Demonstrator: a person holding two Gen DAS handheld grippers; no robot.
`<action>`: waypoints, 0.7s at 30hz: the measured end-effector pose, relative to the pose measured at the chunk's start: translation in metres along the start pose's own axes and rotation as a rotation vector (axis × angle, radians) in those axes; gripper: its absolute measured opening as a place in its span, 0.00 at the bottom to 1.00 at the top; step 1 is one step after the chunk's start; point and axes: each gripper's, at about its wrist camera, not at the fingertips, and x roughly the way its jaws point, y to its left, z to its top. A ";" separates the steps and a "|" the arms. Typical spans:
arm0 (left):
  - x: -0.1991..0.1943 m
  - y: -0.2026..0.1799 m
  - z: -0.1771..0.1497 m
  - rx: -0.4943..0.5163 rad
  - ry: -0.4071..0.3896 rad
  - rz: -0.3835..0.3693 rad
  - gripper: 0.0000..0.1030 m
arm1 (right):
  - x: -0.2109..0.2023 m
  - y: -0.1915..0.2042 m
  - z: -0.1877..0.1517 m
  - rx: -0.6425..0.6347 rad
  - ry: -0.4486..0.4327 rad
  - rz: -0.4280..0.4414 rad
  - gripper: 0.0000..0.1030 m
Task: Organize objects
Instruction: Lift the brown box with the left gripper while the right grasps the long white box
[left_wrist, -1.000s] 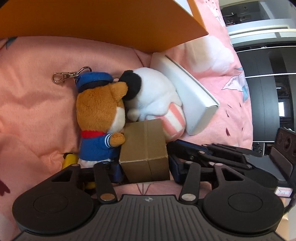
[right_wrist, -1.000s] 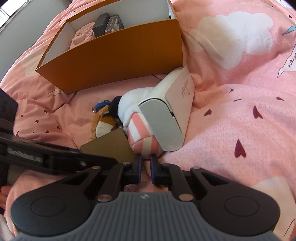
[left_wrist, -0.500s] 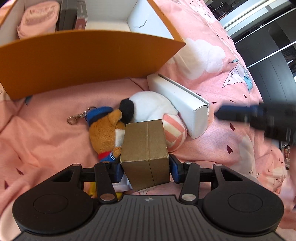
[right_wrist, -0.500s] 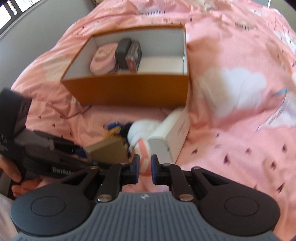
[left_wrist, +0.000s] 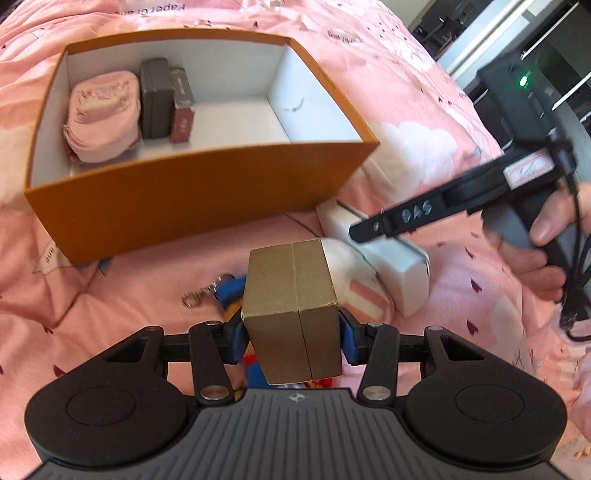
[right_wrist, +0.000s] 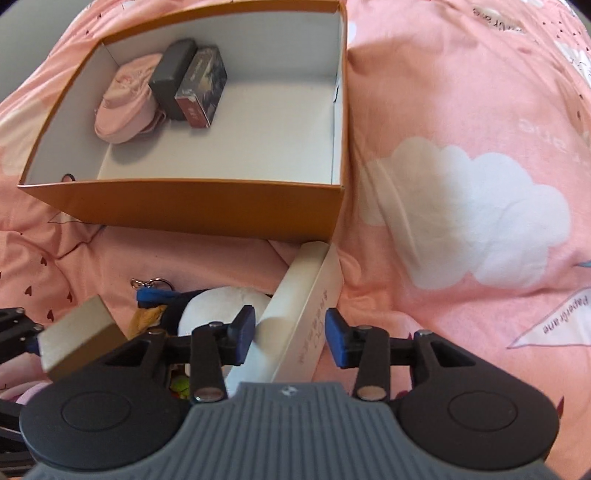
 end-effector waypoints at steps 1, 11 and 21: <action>-0.002 0.001 0.002 -0.002 -0.006 0.001 0.53 | 0.003 0.000 0.002 -0.004 0.008 -0.001 0.42; 0.012 0.008 0.015 -0.004 -0.013 0.058 0.53 | 0.026 0.002 0.014 -0.017 0.076 -0.025 0.43; 0.009 0.011 0.009 -0.006 -0.024 0.049 0.53 | 0.027 -0.005 0.013 -0.019 0.097 -0.053 0.38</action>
